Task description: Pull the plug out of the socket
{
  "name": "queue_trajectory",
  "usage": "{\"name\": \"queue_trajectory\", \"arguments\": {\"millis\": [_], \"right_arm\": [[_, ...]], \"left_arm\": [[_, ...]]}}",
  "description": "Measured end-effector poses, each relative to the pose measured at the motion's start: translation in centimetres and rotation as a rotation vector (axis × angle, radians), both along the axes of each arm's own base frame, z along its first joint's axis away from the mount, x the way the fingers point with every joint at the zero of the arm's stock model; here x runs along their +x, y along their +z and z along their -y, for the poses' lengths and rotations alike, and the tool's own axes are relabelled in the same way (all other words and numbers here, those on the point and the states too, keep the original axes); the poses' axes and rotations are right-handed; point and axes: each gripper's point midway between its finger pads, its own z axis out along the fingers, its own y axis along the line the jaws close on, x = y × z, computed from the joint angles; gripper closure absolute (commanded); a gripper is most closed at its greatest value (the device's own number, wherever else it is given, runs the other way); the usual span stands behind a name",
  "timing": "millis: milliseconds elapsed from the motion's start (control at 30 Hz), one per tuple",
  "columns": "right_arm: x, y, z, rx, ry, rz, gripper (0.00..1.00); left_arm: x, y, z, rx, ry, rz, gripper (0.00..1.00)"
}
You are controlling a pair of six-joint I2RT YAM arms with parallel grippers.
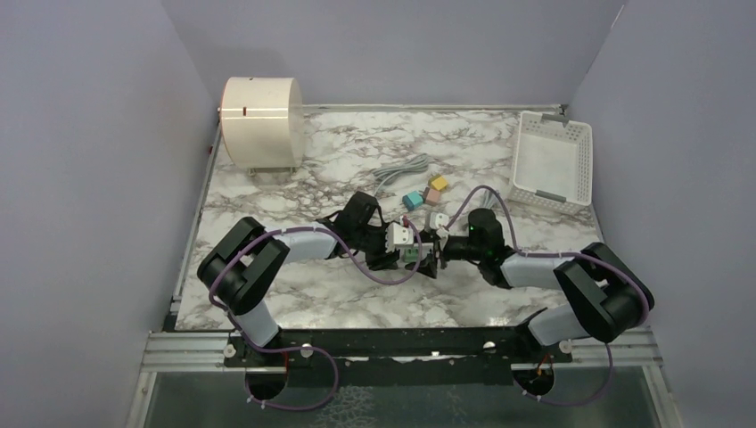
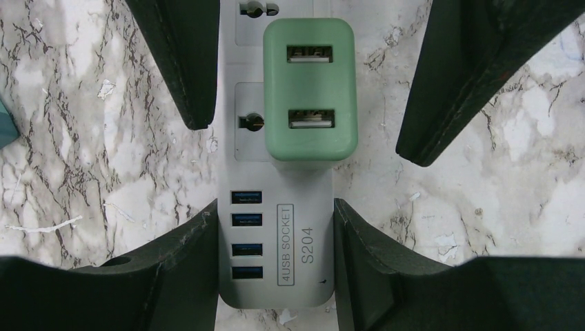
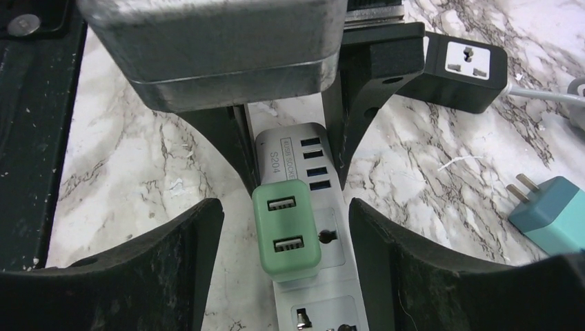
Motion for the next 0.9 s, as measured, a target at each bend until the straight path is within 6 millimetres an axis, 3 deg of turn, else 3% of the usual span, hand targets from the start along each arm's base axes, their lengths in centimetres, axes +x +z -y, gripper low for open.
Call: {"name": "queue_trajectory", "arguments": {"millis": [167, 300, 333, 367, 400, 700, 900], "right_arm": [[0.1, -0.7, -0.2, -0.025, -0.001, -0.02, 0.45], [0.3, -0.8, -0.3, -0.035, -0.002, -0.02, 0.71], [0.3, -0.8, -0.3, -0.037, -0.002, -0.019, 0.79], [0.4, -0.8, -0.3, -0.038, -0.003, -0.016, 0.93], [0.4, -0.8, -0.3, -0.039, -0.002, -0.017, 0.98], [0.4, -0.8, -0.4, -0.05, -0.002, -0.023, 0.99], [0.3, -0.6, 0.8, -0.059, -0.066, 0.012, 0.99]], "left_arm": [[0.0, 0.0, 0.0, 0.0, 0.0, 0.0, 1.0], [0.0, 0.0, 0.0, 0.0, 0.002, -0.001, 1.0], [0.0, 0.0, 0.0, 0.0, 0.002, -0.002, 1.0], [0.0, 0.0, 0.0, 0.0, 0.001, -0.002, 1.0], [0.0, 0.0, 0.0, 0.0, 0.0, -0.001, 1.0], [-0.2, -0.2, -0.1, 0.001, -0.002, -0.014, 1.0], [0.0, -0.3, 1.1, -0.018, -0.037, -0.05, 1.0]]}}
